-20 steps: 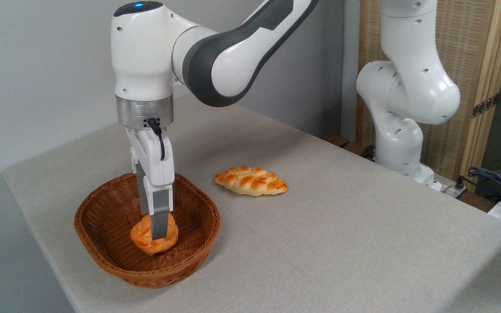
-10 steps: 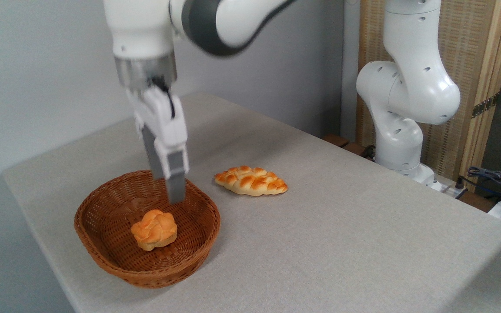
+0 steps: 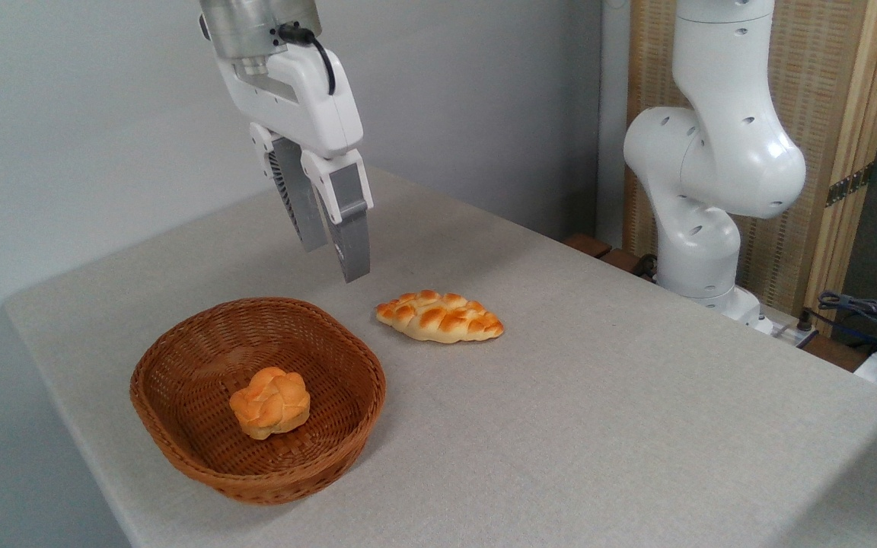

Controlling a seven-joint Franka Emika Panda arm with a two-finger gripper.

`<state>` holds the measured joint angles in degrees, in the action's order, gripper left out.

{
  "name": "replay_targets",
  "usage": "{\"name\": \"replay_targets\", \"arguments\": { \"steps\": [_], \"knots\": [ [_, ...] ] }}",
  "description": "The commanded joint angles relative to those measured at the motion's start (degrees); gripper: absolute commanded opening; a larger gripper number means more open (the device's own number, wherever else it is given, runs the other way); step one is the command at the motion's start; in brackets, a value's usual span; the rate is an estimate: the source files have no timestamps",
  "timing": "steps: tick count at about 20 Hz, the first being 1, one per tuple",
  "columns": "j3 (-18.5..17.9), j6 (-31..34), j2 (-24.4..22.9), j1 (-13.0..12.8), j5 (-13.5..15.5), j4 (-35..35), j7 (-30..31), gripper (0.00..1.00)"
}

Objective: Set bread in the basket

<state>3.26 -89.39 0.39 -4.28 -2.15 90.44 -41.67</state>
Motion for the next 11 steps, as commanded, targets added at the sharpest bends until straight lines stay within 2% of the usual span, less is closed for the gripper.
{"name": "replay_targets", "arguments": {
  "steps": [1, 3, 5, 11],
  "knots": [
    [-1.07, 0.89, -1.27, 2.17, 3.11, 0.08, 0.36, 1.00],
    [-1.15, -0.25, -2.41, 3.23, 3.38, 1.31, 0.18, 1.00],
    [-1.07, -2.36, -3.55, 3.23, 3.38, 3.59, 0.18, 1.00],
    [-1.15, -2.54, -3.55, 3.23, 3.12, 3.60, 0.09, 1.00]
  ]
}}
